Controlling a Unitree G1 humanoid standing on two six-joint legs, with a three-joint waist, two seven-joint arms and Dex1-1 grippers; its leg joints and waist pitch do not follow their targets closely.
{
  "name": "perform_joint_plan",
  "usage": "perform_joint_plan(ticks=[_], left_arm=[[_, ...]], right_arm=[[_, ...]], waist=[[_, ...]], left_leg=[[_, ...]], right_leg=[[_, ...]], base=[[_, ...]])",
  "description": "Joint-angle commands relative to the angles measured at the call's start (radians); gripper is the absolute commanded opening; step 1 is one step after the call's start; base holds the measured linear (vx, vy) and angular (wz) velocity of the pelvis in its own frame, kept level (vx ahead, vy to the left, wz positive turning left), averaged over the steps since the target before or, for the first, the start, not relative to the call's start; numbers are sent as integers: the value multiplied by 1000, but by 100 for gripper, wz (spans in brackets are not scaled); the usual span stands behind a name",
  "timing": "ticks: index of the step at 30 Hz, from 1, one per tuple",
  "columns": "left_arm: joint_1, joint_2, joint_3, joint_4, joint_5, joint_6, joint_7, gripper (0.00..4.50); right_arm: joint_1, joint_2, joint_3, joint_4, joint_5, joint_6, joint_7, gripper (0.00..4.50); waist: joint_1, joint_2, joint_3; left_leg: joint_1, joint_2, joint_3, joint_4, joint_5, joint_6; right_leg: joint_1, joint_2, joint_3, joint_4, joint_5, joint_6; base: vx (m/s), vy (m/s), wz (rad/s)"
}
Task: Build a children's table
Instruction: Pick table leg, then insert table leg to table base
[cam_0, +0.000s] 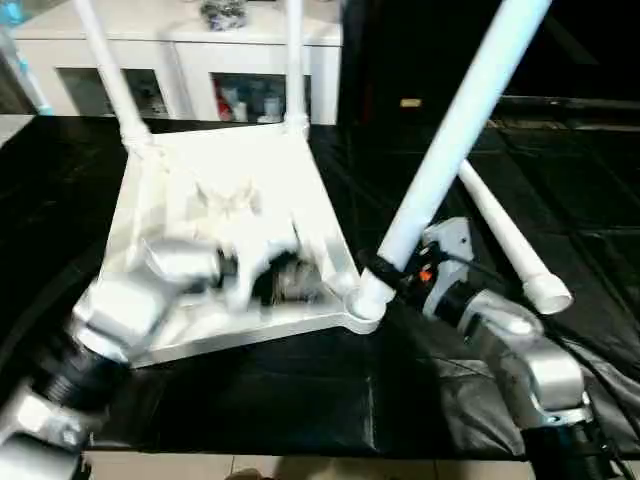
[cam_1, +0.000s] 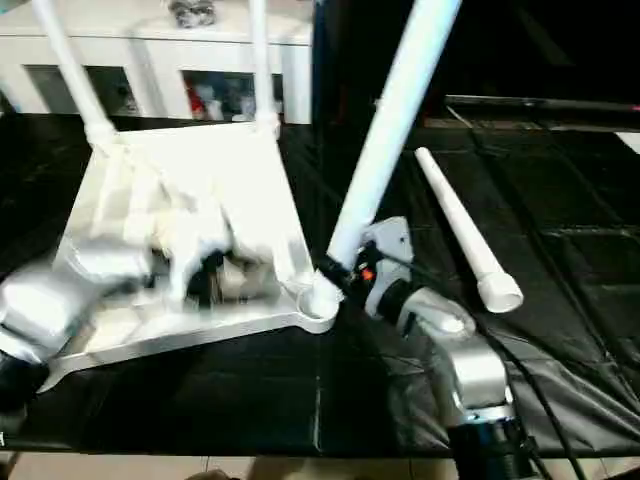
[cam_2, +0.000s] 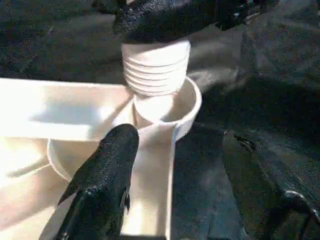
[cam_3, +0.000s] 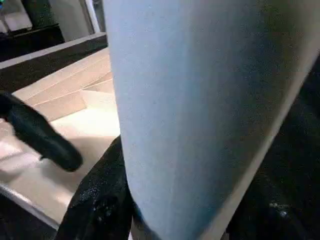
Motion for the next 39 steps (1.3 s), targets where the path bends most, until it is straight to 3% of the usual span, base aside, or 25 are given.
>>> perform_joint_plan(ticks=[1,9,16,24,27,39], left_arm=[[3,2,-14,8,23,-2,18,303],[29,-11,-67,75,122,-22,53,252],[22,-39,-50,129,133,-32,76,190],[21,-53,-42,163,134,-60,58,141],[21,-56,-41,171,135,-65,51,103],[6,-73,-32,233,144,-115,21,21]], right_arm=[[-5,-3,0,-35,-3,-14,-9,193],[-14,-3,7,-33,-17,-14,-5,193],[-20,-4,16,-27,-27,-13,-2,193],[-21,-9,19,-28,-31,-12,4,193],[-19,-13,21,-29,-34,-13,6,193],[-20,-15,26,-29,-40,-12,17,193]], waist=[[-3,11,-69],[-3,10,-72],[-2,8,-69],[-2,6,-72],[-2,11,-71],[-2,9,-69]], left_leg=[[15,56,-33,-71,-205,-15],[11,55,-32,-68,-174,-4],[13,55,-32,-68,-192,-2],[12,55,-32,-67,-176,4],[12,55,-32,-68,-185,2],[15,55,-34,-69,-210,0]], right_leg=[[52,-91,67,-88,-316,-104],[54,-91,69,-81,-256,-121],[53,-93,68,-89,-306,-114],[53,-93,69,-86,-283,-116],[53,-94,69,-86,-287,-119],[51,-94,67,-96,-346,-97]], base=[[0,0,0],[0,0,0],[0,0,0],[0,0,0],[0,0,0],[0,0,0]])
